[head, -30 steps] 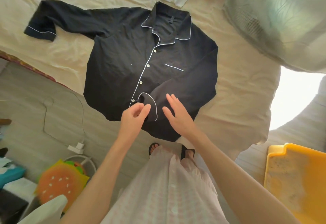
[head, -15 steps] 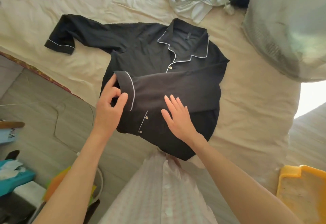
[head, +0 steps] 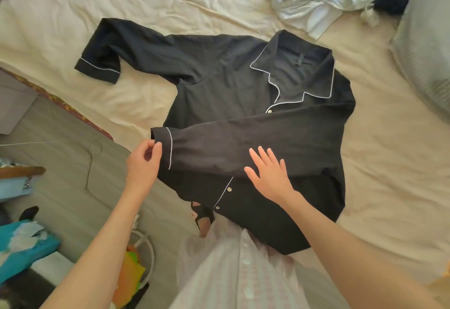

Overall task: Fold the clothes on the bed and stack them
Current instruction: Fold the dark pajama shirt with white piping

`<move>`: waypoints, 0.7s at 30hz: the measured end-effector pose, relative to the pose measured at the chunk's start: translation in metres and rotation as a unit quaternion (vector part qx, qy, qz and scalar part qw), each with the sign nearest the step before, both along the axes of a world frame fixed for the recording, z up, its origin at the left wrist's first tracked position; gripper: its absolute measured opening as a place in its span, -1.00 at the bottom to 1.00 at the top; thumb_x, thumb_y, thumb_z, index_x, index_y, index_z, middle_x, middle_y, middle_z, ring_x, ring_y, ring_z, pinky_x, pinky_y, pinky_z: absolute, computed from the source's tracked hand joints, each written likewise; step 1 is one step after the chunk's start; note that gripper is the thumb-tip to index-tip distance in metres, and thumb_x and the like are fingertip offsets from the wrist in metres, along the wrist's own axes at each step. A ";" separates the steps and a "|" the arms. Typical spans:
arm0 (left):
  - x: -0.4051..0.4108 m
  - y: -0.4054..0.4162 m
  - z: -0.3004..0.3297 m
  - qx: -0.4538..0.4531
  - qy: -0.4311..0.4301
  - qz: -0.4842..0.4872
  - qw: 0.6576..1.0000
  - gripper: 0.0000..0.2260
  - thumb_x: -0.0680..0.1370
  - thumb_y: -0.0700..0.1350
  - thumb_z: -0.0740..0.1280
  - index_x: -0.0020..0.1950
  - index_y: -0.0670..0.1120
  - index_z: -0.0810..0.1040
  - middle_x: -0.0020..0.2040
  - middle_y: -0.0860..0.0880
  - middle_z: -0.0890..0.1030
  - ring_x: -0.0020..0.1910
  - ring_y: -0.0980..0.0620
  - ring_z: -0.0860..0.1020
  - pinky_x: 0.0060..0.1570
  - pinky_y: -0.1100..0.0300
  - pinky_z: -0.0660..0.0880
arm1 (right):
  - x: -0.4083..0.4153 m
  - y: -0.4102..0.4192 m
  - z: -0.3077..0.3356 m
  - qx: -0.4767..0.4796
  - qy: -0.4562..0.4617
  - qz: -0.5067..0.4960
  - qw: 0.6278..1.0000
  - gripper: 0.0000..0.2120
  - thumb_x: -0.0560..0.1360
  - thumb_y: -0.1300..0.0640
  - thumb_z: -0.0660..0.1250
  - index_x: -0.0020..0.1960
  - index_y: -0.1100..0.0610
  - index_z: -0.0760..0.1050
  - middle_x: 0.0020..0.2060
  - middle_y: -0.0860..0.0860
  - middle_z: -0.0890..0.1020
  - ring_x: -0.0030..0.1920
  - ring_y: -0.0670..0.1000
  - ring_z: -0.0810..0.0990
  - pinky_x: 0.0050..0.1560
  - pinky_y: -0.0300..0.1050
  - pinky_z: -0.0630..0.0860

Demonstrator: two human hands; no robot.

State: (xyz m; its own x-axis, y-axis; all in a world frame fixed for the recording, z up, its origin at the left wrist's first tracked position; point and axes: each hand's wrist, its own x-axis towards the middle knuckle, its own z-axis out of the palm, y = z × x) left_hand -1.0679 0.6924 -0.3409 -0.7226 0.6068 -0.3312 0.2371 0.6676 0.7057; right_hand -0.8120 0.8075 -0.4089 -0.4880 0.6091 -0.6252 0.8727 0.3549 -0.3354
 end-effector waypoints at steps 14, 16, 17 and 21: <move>0.050 0.027 -0.066 -0.197 0.163 -0.354 0.900 -0.50 0.62 -0.06 0.12 0.54 0.01 0.04 0.56 -0.10 -0.05 0.53 -0.11 -0.07 0.46 -0.03 0.01 | -0.018 -0.007 -0.022 0.122 -0.017 -0.095 0.988 -0.50 0.62 -0.06 0.05 0.53 0.04 0.10 0.54 0.06 0.06 0.54 0.08 -0.05 0.46 0.20 -0.07; 0.069 0.046 -0.079 -0.204 0.176 -0.405 0.874 -0.48 0.63 0.00 0.09 0.55 0.06 -0.04 0.56 -0.07 -0.13 0.53 -0.13 -0.14 0.45 -0.13 -0.05 | 0.003 0.011 -0.026 0.153 -0.030 -0.115 0.981 -0.49 0.62 -0.03 0.07 0.53 0.06 0.11 0.53 0.09 0.08 0.53 0.11 -0.02 0.46 0.21 -0.05; 0.076 0.054 -0.084 -0.203 0.183 -0.423 0.864 -0.47 0.63 0.02 0.08 0.55 0.08 -0.06 0.56 -0.07 -0.14 0.53 -0.14 -0.16 0.44 -0.18 -0.06 | 0.015 0.021 -0.029 0.165 -0.037 -0.123 0.978 -0.49 0.62 -0.03 0.08 0.53 0.07 0.11 0.53 0.10 0.09 0.53 0.12 -0.01 0.45 0.22 -0.04; 0.093 0.073 -0.109 -0.222 0.191 -0.454 0.842 -0.47 0.62 0.07 0.05 0.54 0.11 -0.08 0.56 -0.05 -0.16 0.52 -0.15 -0.20 0.38 -0.33 -0.10 | 0.063 0.050 -0.047 0.180 -0.068 -0.142 0.971 -0.48 0.61 0.00 0.09 0.53 0.09 0.09 0.52 0.14 0.09 0.52 0.16 0.01 0.46 0.20 -0.04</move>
